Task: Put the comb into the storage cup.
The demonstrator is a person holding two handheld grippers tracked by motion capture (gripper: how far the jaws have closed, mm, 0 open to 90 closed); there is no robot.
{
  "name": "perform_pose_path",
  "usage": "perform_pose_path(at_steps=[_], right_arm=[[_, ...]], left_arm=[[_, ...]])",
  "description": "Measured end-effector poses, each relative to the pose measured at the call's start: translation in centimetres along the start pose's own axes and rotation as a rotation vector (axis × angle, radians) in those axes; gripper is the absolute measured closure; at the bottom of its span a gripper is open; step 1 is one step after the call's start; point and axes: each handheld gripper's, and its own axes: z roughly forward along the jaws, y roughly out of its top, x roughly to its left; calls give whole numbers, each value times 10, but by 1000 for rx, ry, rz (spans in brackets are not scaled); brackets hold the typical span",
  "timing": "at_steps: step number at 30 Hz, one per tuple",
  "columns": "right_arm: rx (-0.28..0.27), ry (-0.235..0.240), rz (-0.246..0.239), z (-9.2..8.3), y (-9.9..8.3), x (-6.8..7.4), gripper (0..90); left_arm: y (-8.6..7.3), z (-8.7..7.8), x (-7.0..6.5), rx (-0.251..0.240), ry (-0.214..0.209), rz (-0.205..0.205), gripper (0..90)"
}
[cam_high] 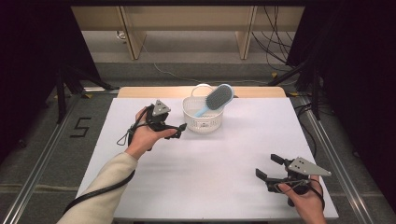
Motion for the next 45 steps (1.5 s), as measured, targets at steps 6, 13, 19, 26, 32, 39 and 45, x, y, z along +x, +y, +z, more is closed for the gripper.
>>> perform_pose_path(at_steps=[6,13,19,26,32,39,45], right_arm=[[0,-2,1,0,0,0,157],[-1,-5,-2,0,0,0,156],[0,-4,-2,0,0,0,156],[0,-4,-2,-1,0,0,156],[0,-4,-1,-1,0,0,156],[-1,-4,-2,0,0,0,156],[-1,-4,-2,0,0,0,156]], left_arm=[[-11,-11,-4,-23,-31,-1,13],[-23,-22,-13,-59,-78,16,13],[-32,-30,-20,-63,-95,41,12],[-47,-40,-26,-57,-116,62,10],[-59,-48,-25,-48,-112,74,10],[-72,-58,-24,-43,-101,80,9],[-78,-66,-25,-49,-95,85,8]])
